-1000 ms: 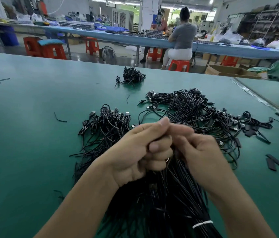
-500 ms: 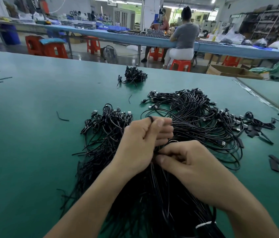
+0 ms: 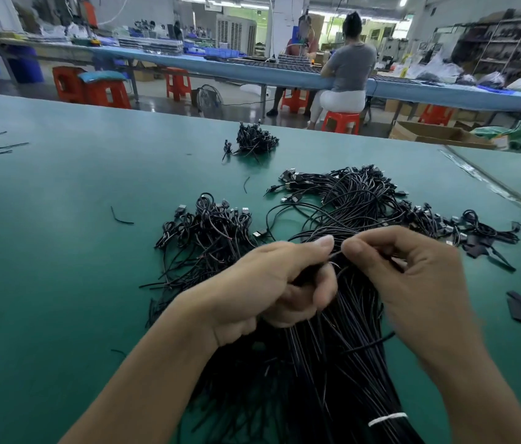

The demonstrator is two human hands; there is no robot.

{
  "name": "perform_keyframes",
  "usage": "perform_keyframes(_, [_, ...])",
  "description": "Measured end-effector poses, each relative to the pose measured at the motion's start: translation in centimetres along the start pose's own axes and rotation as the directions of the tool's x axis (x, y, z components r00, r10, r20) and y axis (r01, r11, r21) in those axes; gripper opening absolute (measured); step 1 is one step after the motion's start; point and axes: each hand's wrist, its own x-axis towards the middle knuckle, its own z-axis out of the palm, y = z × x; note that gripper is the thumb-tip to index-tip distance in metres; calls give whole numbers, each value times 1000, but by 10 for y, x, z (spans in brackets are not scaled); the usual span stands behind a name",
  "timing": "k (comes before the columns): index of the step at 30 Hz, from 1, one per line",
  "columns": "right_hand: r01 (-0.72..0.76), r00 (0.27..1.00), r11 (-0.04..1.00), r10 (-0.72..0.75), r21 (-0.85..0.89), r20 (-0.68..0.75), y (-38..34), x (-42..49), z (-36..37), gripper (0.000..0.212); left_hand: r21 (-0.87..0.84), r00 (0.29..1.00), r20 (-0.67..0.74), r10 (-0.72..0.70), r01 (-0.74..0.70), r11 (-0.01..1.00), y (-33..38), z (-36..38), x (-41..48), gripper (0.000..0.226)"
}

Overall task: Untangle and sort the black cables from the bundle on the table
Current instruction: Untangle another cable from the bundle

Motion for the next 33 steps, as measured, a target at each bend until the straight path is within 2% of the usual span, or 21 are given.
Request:
perform_keyframes(2, [-57, 996, 998, 58, -15, 74, 3, -2, 9, 23, -224, 995, 4, 99, -96, 970, 5, -1, 1, 46])
perform_keyframes(4, [-102, 979, 991, 115, -81, 170, 2, -5, 18, 25, -428, 978, -69, 199, -209, 879, 9, -4, 3, 42])
perform_keyframes(6, [-86, 942, 984, 131, -156, 310, -4, -8, 25, 22, -527, 948, -208, 242, -317, 789, 11, -5, 5, 40])
perform_keyframes(8, [-41, 901, 977, 126, -208, 416, -10, -10, 27, 16, -525, 907, -334, 257, -405, 748, 8, -5, 9, 42])
perform_keyframes(10, [-22, 877, 971, 134, -240, 461, -16, -11, 24, 13, -392, 853, -429, 297, -472, 790, 0, -5, 13, 43])
perform_keyframes(11, [-4, 870, 966, 131, -260, 475, -18, -11, 21, 14, -261, 813, -482, 326, -488, 833, -4, -5, 15, 42])
perform_keyframes(13, [58, 872, 950, 102, -308, 479, -21, -10, 14, 17, 107, 711, -570, 411, -432, 895, -12, -5, 17, 36])
perform_keyframes(14, [82, 886, 946, 74, -313, 457, -22, -9, 10, 18, 259, 699, -564, 440, -356, 898, -14, -6, 18, 30])
perform_keyframes(15, [87, 909, 951, 46, -296, 414, -24, -7, 7, 17, 365, 736, -520, 434, -268, 892, -16, -5, 17, 25])
perform_keyframes(17, [86, 949, 966, -5, -244, 316, -25, -5, 2, 16, 442, 874, -384, 297, -108, 890, -14, 0, 14, 34])
perform_keyframes(18, [93, 961, 970, -28, -224, 277, -24, -4, 0, 15, 382, 927, -327, 184, -49, 923, -13, 3, 12, 42])
perform_keyframes(20, [76, 978, 981, -39, -177, 204, -21, -3, 0, 12, 156, 975, -222, 1, 34, 987, -9, 6, 7, 55])
perform_keyframes(22, [35, 993, 993, -21, -115, 119, -15, -2, 2, 16, 9, 985, -170, -40, 42, 999, -7, 6, 5, 59])
perform_keyframes(25, [-36, 998, 997, 39, -70, 48, -8, -2, 4, 24, -255, 993, -120, -16, -15, 967, 0, 1, 3, 49])
perform_keyframes(28, [-127, 972, 981, 153, -150, 178, -2, -6, 11, 22, -564, 994, -83, 71, -106, 819, 7, -3, 4, 39])
perform_keyframes(30, [-158, 925, 964, 221, -216, 310, -1, -8, 19, 21, -699, 979, -153, 133, -202, 686, 9, -4, 6, 38])
perform_keyframes(31, [-153, 900, 960, 233, -233, 367, -3, -10, 23, 22, -719, 963, -229, 141, -265, 642, 9, -5, 7, 40])
perform_keyframes(33, [-102, 862, 953, 227, -285, 452, -6, -13, 26, 21, -641, 900, -408, 155, -403, 653, 5, -6, 12, 43])
